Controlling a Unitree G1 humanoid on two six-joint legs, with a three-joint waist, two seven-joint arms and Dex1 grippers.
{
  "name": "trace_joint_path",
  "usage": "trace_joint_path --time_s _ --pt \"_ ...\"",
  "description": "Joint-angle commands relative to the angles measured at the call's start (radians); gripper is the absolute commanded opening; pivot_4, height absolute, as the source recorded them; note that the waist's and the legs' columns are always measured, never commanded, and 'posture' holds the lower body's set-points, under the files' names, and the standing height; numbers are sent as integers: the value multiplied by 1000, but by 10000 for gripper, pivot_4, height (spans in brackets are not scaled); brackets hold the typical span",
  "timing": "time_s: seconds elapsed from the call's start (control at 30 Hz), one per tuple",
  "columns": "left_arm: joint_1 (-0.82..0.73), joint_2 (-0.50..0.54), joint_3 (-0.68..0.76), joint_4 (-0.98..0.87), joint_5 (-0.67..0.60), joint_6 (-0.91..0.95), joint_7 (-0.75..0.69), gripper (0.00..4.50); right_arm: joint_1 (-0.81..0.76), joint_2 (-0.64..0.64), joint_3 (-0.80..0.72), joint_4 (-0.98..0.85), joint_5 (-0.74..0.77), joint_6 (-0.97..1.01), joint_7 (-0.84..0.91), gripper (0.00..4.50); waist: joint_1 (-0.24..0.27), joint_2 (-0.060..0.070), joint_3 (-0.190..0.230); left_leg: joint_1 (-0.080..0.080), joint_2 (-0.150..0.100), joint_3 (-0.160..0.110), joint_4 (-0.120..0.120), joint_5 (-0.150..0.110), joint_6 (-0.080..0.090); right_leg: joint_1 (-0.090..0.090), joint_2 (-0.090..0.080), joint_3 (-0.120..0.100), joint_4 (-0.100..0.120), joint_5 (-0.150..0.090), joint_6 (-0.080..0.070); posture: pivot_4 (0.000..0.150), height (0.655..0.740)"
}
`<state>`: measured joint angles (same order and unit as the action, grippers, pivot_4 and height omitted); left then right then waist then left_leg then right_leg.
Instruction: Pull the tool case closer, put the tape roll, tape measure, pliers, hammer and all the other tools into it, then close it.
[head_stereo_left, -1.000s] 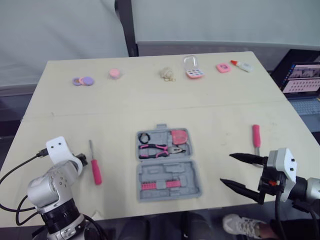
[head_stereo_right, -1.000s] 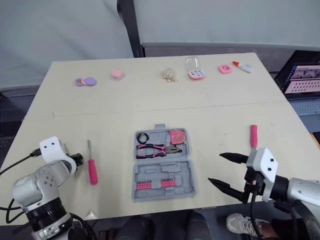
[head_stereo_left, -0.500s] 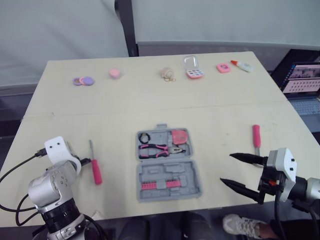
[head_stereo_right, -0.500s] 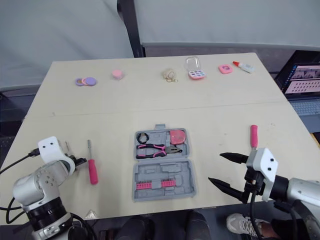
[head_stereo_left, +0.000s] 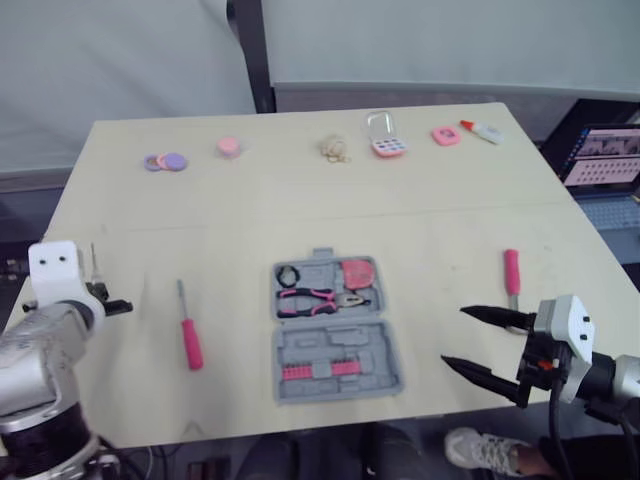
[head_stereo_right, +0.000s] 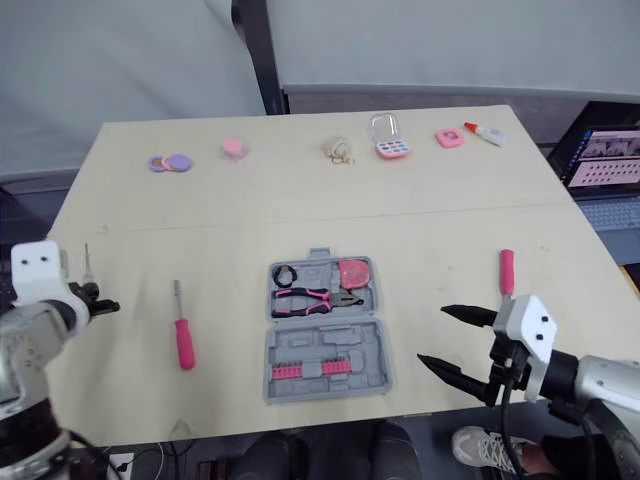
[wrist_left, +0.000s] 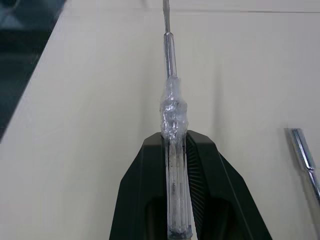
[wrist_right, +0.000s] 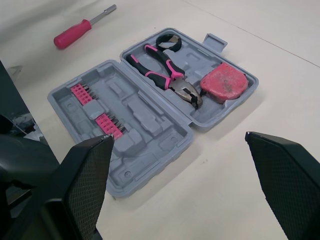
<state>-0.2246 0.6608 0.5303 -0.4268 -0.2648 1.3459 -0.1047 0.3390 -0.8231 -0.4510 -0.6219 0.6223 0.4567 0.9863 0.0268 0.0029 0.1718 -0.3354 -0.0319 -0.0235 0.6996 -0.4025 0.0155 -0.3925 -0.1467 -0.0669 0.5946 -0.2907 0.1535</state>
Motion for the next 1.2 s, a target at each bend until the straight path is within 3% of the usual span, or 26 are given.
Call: trace_joint_path --time_s 0.03,0.2,0.43,0.73,0.97,1.2 --pt "11 122 -97 -48 -96 -57 -209 830 -5 -19 -41 -7 17 -3 10 45000 1 0 0 0 0 0 0 0 0 0 0 0 -1 0 0 1500 7400" --pt "49 366 -319 -150 -190 -221 -545 830 1 -31 -51 -13 17 7 14 45000 -5 1 1 0 3 0 -1 0 0 0 -1 0 -1 0 0 1500 7400" --pt "25 490 -478 -129 -167 -481 -782 830 37 -38 -81 -41 21 18 10 45000 -4 3 2 0 2 4 -2 0 0 0 2 0 -3 0 0 1500 7400" --pt "-32 487 -626 -54 -38 -744 -910 830 128 -29 -138 -78 5 7 32 45000 -1 3 2 -1 1 4 -1 0 0 0 2 0 -2 0 0 1500 7400" --pt "-143 399 -748 -6 34 -798 -953 830 187 -18 -159 -88 -2 -31 70 45000 -1 3 2 -1 1 4 -1 0 1 0 2 0 -1 0 0 1500 7400" --pt "-256 301 -886 -20 97 -727 -972 830 217 -17 -170 -89 -11 -67 91 45000 0 3 2 -1 0 4 0 0 2 0 2 0 0 0 1 1500 7400"
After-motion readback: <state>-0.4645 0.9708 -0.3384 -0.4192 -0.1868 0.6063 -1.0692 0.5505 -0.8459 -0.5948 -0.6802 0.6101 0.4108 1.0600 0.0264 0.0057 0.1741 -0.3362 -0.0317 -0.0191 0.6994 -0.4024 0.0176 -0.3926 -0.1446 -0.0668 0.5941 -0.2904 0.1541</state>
